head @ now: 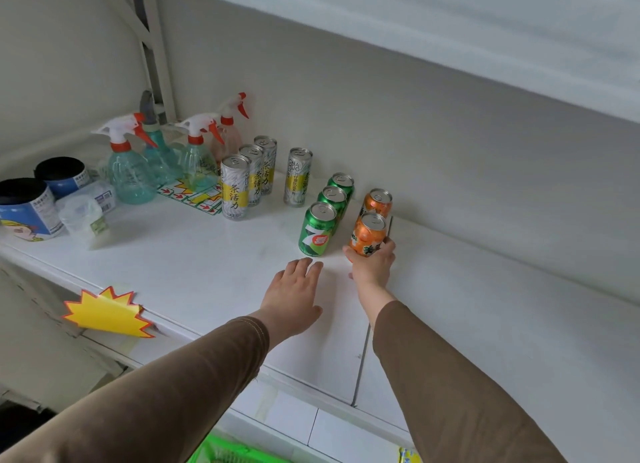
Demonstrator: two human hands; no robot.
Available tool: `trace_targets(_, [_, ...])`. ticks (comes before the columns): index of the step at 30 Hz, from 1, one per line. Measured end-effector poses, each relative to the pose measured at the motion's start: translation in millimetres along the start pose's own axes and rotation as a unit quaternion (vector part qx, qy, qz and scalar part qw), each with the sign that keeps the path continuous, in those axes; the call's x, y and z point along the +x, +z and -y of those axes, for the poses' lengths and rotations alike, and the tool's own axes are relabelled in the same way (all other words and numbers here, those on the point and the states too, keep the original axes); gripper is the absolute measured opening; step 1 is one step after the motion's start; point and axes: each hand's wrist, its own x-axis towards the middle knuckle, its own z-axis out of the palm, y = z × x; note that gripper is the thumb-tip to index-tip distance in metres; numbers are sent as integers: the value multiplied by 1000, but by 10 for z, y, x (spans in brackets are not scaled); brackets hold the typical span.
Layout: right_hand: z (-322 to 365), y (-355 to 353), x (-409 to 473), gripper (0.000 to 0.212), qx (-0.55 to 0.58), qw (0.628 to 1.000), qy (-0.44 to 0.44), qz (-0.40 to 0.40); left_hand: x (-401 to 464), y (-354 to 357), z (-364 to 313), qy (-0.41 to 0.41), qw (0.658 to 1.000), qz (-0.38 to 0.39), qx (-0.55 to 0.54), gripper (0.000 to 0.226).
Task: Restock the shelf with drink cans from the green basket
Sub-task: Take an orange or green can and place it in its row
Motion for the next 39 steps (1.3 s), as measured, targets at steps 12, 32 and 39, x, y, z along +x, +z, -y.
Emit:
trace_targets(12, [109,-14,137,55,108,992,48,32,-4,-20,-15,5,1000,-9,11,84])
trace_targets(32, [-190,-315,-1010,78,-231,947,-178,134,-697,-11,234,-32,998,-45,15,84])
trace_targets(39, [-388,-534,-1935,76,-295,896,-307,126,-1465,36,374,-45,995,-91,8,83])
